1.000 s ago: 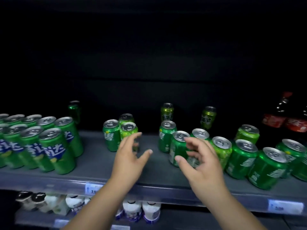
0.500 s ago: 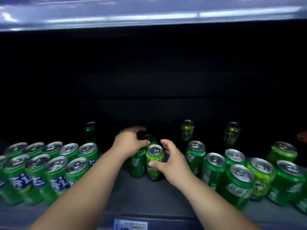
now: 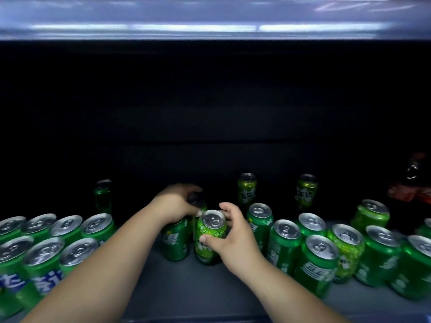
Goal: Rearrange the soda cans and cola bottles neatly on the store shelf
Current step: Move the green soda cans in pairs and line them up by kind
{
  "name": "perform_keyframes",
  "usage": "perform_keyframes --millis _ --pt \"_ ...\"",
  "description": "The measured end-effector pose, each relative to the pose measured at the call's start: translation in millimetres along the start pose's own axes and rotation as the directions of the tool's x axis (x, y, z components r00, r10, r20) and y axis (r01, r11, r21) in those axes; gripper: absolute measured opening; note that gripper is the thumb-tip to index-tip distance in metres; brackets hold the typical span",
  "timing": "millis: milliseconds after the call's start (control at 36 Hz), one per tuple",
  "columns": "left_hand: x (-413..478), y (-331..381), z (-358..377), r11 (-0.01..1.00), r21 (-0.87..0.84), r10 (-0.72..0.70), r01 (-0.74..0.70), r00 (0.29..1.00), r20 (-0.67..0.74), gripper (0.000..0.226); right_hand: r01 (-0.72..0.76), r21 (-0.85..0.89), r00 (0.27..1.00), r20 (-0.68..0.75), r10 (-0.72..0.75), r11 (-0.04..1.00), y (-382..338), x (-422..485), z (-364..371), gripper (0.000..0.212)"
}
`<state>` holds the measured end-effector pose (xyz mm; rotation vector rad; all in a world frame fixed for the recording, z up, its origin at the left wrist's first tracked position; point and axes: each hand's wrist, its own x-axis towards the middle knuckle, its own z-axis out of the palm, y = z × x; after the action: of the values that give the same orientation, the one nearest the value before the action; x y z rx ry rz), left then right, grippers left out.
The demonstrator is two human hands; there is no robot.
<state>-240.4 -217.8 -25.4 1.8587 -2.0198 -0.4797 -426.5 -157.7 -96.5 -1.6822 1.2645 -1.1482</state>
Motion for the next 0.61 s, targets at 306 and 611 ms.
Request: perform_keyframes --millis 306,611 --pt "-8.8 50.7 -5.8 0.951 -0.263 0.079 -0.162 0.951 -0.300 0.072 0.131 0.048 0.991 -0.047 -0.129 0.990 -52.5 -9.4 -92.4 0.081" --pt "-4.9 154.2 10.7 0.911 -0.276 0.176 -0.306 0.895 -0.410 0.070 0.161 -0.057 0.964 -0.207 -0.169 0.985 -53.6 1.1 -228.3 0.090"
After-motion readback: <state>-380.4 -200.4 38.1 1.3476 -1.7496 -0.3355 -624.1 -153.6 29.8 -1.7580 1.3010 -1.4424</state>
